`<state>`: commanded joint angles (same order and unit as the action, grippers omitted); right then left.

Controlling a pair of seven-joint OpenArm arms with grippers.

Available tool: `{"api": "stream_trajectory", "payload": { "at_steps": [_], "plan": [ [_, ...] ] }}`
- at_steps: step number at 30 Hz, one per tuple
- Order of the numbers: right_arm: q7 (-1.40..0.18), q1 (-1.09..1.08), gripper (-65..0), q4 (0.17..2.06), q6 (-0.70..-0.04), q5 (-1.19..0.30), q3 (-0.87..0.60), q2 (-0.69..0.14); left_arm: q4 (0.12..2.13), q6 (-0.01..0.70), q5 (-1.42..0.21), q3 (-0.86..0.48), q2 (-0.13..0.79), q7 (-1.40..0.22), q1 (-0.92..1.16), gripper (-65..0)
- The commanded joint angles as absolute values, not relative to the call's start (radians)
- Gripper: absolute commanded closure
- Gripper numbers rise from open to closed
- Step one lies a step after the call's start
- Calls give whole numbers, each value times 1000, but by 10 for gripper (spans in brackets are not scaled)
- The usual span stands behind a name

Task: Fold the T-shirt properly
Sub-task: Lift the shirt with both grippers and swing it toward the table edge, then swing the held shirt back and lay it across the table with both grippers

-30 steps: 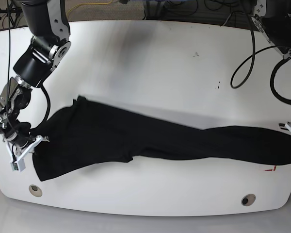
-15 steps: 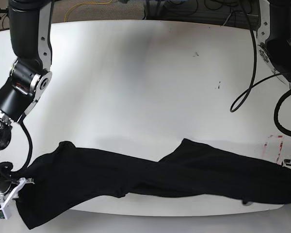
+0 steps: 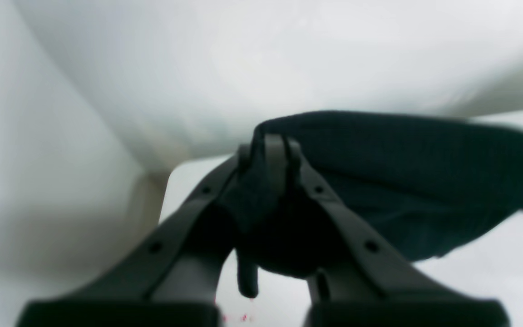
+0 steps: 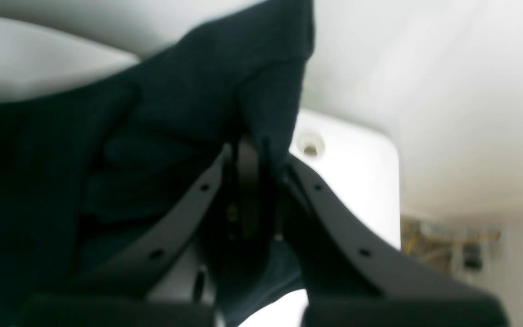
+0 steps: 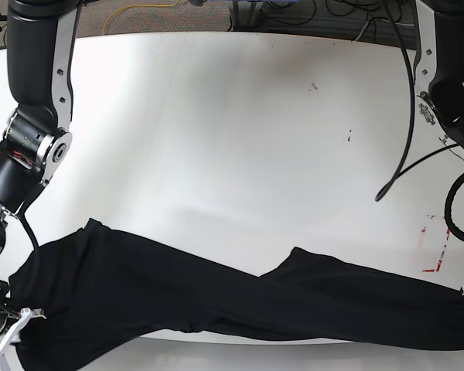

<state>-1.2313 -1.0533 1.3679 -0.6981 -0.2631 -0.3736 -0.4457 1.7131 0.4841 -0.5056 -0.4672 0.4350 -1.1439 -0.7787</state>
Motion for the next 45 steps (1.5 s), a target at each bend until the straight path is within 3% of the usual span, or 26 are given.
{"api": "stream_trajectory", "payload": {
  "at_steps": [23, 36, 45],
  "plan": [
    [-1230, -1063, 0, 1362, -698, -263, -371, -444, 1641, 484, -506, -464, 429, -1142, -789, 0],
    [-1225, -742, 0, 1434, -698, -271, -484, -437, 1647, 490, -510, -464, 429, -1142, -636, 0],
    [-1227, -403, 0, 1598, -698, -271, -555, -363, 1693, 492, -512, -469, 433, -1142, -437, 0]
  ]
}}
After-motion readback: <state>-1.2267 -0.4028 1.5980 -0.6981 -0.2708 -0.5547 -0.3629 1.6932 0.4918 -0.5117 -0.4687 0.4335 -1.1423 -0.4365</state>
